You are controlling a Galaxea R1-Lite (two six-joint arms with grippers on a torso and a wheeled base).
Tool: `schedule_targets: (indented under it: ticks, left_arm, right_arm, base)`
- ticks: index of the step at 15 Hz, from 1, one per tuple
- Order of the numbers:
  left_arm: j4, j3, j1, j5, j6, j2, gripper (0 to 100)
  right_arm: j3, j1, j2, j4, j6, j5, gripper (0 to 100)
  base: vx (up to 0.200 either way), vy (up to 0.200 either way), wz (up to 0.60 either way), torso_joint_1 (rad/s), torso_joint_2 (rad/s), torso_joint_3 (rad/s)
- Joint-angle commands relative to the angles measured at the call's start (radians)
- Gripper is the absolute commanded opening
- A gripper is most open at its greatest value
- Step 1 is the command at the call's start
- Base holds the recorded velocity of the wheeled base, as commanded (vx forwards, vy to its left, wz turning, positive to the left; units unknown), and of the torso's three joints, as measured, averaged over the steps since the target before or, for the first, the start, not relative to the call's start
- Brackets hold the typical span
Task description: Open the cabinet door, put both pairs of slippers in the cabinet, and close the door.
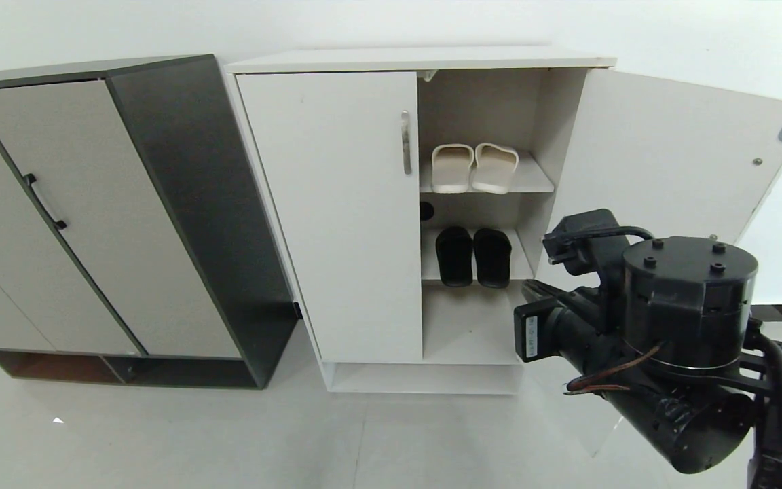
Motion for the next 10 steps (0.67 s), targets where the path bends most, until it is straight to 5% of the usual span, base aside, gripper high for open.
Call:
schedule_targets:
  ticks: [1,6,10]
  left_arm:
    - [0.000,0.000,0.000,0.000,0.000,0.000,0]
    - [0.000,0.000,0.000,0.000,0.000,0.000,0]
    - [0.000,0.000,0.000,0.000,-0.001,0.000,0]
  right_arm:
    - [0.001,-0.005,0.009,-0.004,0.000,-0.001,0]
    - [0.004,-0.011,0.010,-0.013,-0.002,-0.001,0]
    - [0.004,-0.019,0.010,-0.013,-0.002,-0.001,0]
  base:
    - [0.000,0.000,0.00,0.000,0.00,0.000]
    - [0.000,0.000,0.00,0.010,-0.15,-0.221]
    - [0.000,0.000,0.00,0.063,-0.52,-0.363]
